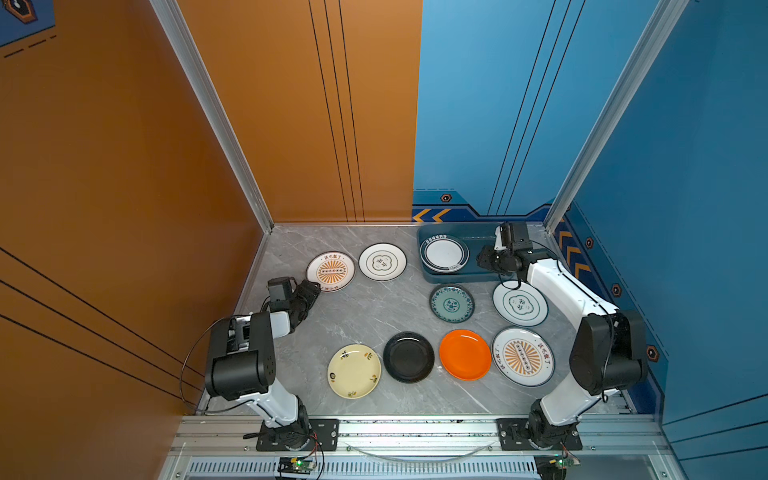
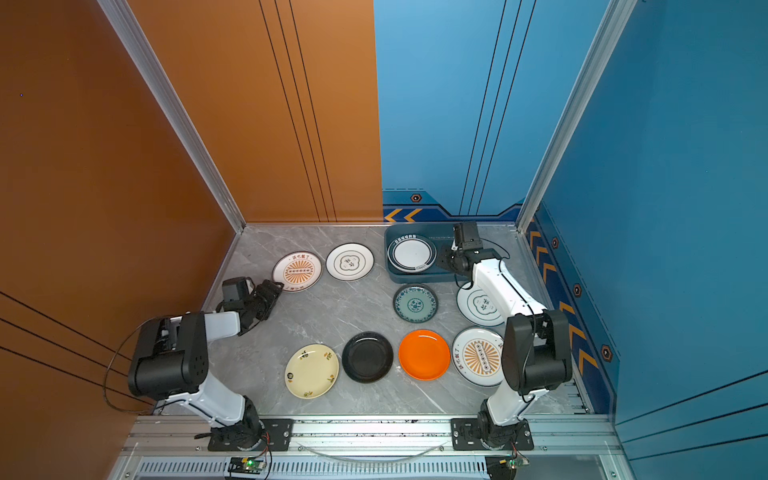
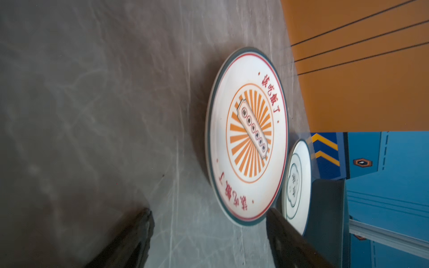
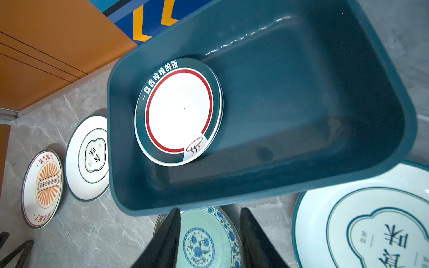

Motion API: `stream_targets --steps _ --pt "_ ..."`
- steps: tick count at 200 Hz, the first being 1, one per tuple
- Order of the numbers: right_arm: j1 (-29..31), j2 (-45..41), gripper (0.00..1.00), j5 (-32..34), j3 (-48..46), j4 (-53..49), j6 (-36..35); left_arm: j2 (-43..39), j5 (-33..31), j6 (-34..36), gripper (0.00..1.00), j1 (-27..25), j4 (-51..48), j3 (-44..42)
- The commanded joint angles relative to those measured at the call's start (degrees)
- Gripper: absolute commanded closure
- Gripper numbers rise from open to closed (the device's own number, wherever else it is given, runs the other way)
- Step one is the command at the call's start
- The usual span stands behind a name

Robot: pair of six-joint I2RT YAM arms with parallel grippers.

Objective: Place the plates into the plastic bin on the countertop
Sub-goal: 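Grasp the orange-sunburst plate's edge with the left gripper while the right gripper returns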

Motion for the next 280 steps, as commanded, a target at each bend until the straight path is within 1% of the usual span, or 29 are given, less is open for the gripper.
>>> stream_targets --steps 1,17,30,59,97,125,173,202,241,280 --pt "0.13 -3.12 0.56 -4.0 -4.31 3.36 1.72 7.68 1.33 -2.39 0.26 0.47 -1.87 -0.11" --pt "0.31 -4.87 0.56 -5.44 -6.49 4.45 2.25 11.22 2.59 -3.33 0.29 0.45 0.24 0.64" --pt "0.37 -6.17 0.56 -5.9 -7.99 4.89 2.53 13.25 4.28 -4.61 0.34 0.63 2.59 0.9" --pt "0.42 -7.5 0.56 -6.12 -9.79 5.55 2.72 13.95 4.07 -4.75 0.4 0.49 2.4 1.4" --pt "0.45 -7.6 0.56 -6.61 -11.74 6.99 3.3 15.26 3.51 -4.41 0.45 -0.49 0.1 3.07" --pt "0.55 -7.87 0.56 -6.83 -13.66 8.22 3.58 15.04 2.56 -3.37 0.51 -1.56 0.03 3.41" --pt "0.48 -8.39 0.56 -6.73 -14.96 8.53 3.45 15.05 2.2 -2.9 0.69 -2.01 -0.03 3.65" --pt "0.56 -8.66 0.57 -6.8 -14.79 8.7 3.74 15.02 2.02 -2.82 0.75 -2.06 -0.03 3.6" --pt "1.11 -8.92 0.56 -6.83 -15.25 8.72 3.76 15.28 2.32 -3.08 0.88 -2.1 0.06 3.76" --pt "1.73 -9.88 0.57 -6.61 -15.85 8.49 3.76 15.02 2.28 -3.2 0.93 -2.09 0.15 3.41"
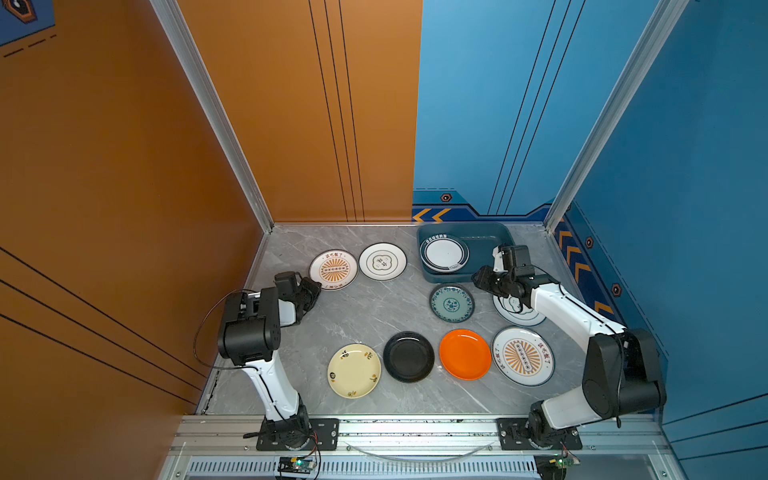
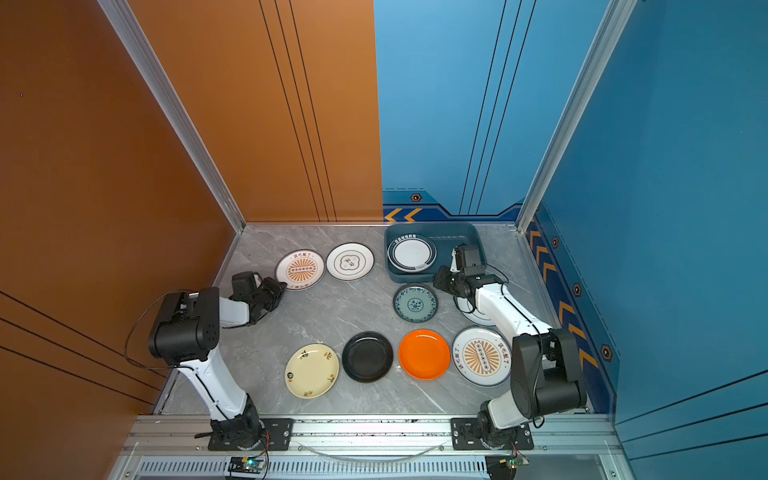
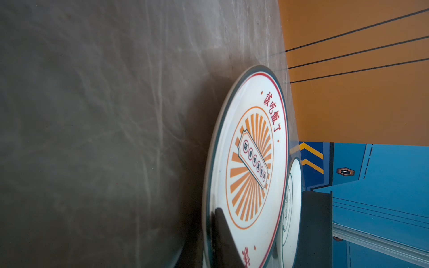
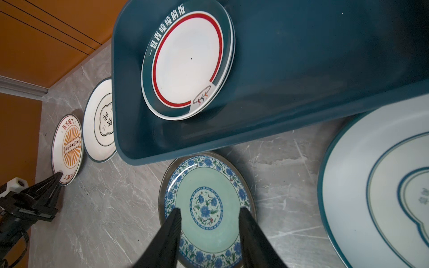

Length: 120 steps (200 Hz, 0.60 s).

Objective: Place the plates into the plastic bin on the countertop
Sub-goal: 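Grasp the orange-sunburst plate's edge with the left gripper while the right gripper returns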

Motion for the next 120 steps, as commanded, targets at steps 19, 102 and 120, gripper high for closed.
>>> stream_targets --steps 19,102,120 --pt "1.06 -2.64 0.57 -0.39 -0.64 -0.09 0.7 2.48 -0.03 1.58 1.0 -0.7 -8.9 -2.03" --pt "3.56 -3.37 0.51 -8.2 -1.05 2.32 0.9 -8.29 3.84 1.78 1.0 1.74 -8.87 -6.01" --pt "3.99 -3.03 0.45 -12.07 -1.95 5.6 2.2 -12.23 4.84 2.2 1.0 2.28 -11.04 -6.53"
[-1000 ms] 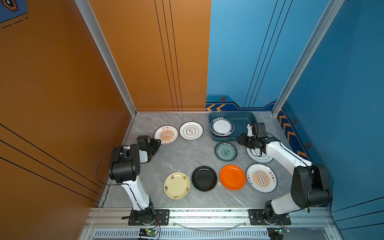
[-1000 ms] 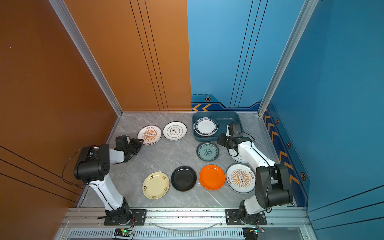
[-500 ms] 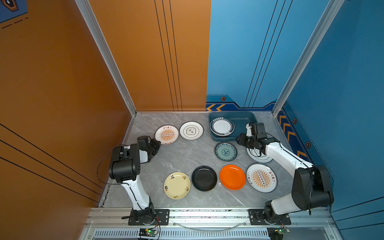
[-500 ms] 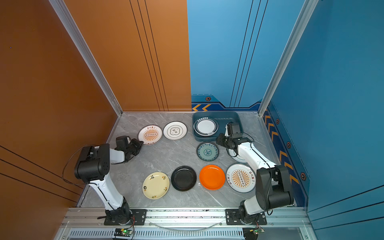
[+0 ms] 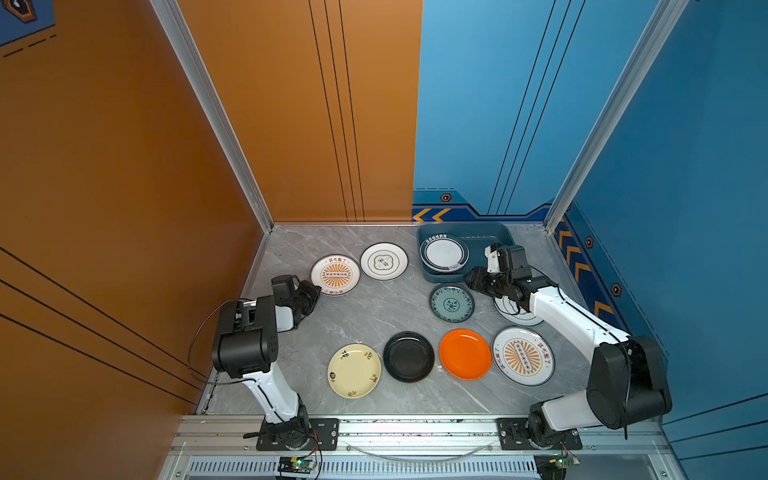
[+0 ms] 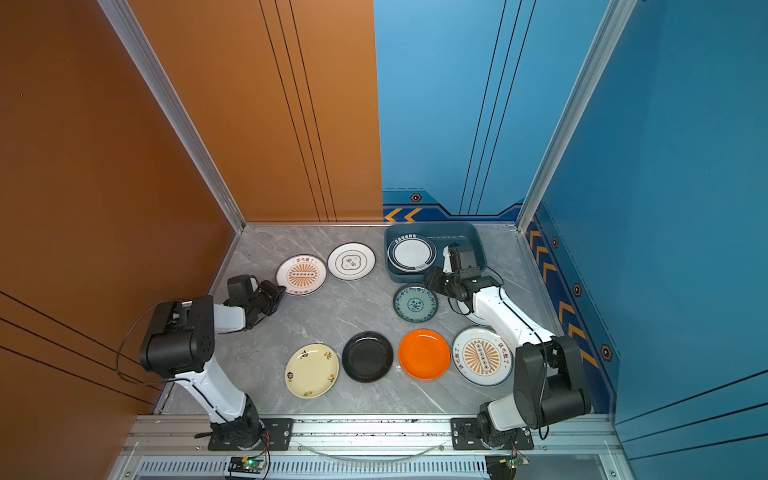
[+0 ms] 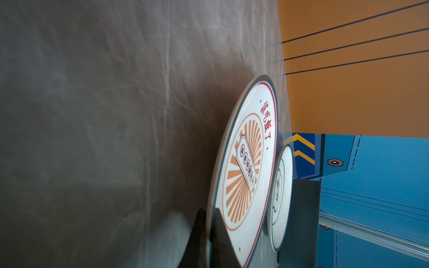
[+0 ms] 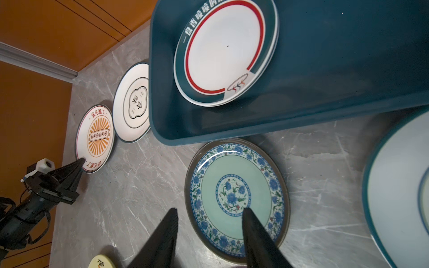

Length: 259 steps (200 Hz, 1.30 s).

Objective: Place the plates into the plastic bin on the countertop
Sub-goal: 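Grasp the orange-sunburst plate's edge with the left gripper while the right gripper returns, then tilt the sunburst plate up with the left gripper while the right gripper grasps its rim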

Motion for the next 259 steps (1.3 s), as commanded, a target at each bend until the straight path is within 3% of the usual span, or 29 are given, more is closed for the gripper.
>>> stream_targets --steps 1,44,64,92,140,184,259 --pt "0.8 -0.68 0.45 -7.14 -1.5 4.78 1.76 -4.59 2.23 2.68 1.0 0.99 -7.01 -1.79" --pt "3.64 1.39 0.35 -15.85 -1.25 10.86 3.63 -16.56 2.76 4.47 1.0 1.48 -13.66 -5.32" --pt "5.14 3.1 0.3 -19.5 -1.01 13.8 4.75 -21.82 5.49 2.03 1.0 1.01 -13.66 -8.09" --pt "6.84 5.57 0.28 -22.19 -0.49 17.09 6.36 -29.71 8.46 -0.47 1.0 -2.15 -14.59 -10.88" --pt "9.41 8.16 0.28 -24.39 0.1 20.64 8.07 -43.23 5.39 1.29 1.0 -10.04 -26.77 -10.42" --pt "11.15 8.83 0.29 -26.49 -0.23 25.51 10.72 -42.86 4.53 2.04 1.0 -14.69 -28.16 -9.46" --pt "11.98 10.62 0.29 -26.68 0.05 25.54 11.11 -40.18 4.58 -0.07 1.0 -20.18 -25.19 -6.27"
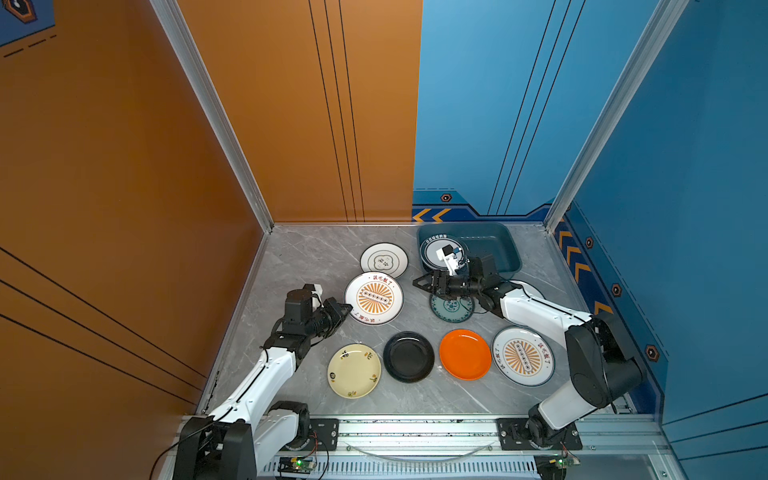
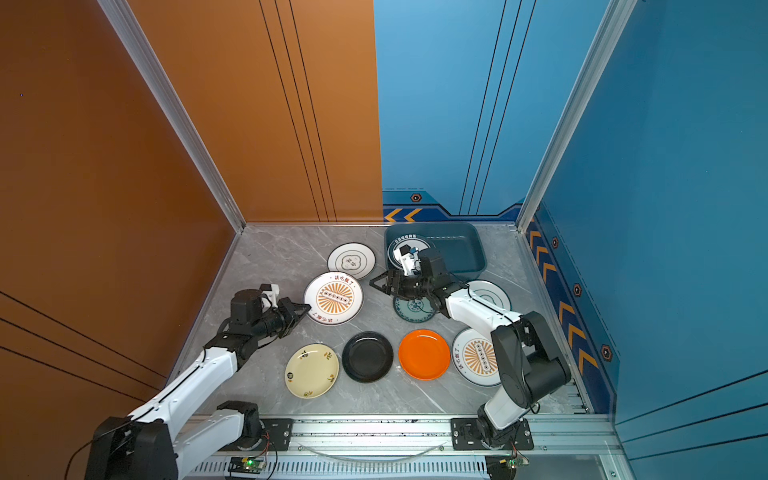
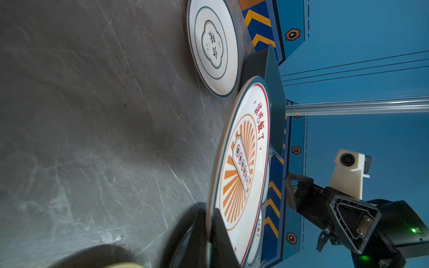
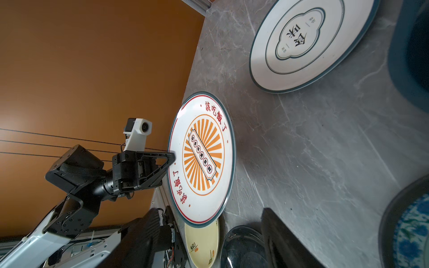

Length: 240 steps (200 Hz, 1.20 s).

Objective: Place the plates into the plastic bin on the countertop
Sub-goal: 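Tilt the sunburst plate up with the left gripper while the right gripper grasps its rim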

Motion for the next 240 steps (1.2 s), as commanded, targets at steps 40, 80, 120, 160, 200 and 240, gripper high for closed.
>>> stream_targets --steps 40,80,120,160,200,240 --pt "1.72 3.42 0.3 -0.7 1.69 1.5 0.89 2.35 -0.97 -1.89 1.0 -4.14 5.01 4.43" --pt "2.79 5.33 0.33 -1.1 2.29 3.08 1.82 4.94 -1.4 -3.09 1.0 -6.77 7.78 5.62" --pt "3.44 7.02 0.44 -2.19 2.11 7.01 4.26 7.92 -2.29 -2.75 1.0 -9.43 8.77 7.59" --pt "3.6 7.84 0.61 -2.56 1.96 8.81 5.44 10.61 -2.65 -2.56 1.0 -11.23 10.18 8.45" --pt "3.18 7.66 0.74 -2.45 1.83 9.44 5.94 12.05 -2.52 -1.31 1.0 -12.03 9.95 8.99" --pt "2.52 7.54 1.0 -2.63 2.27 9.98 7.08 13.57 -2.69 0.62 0.95 -12.91 8.21 9.98"
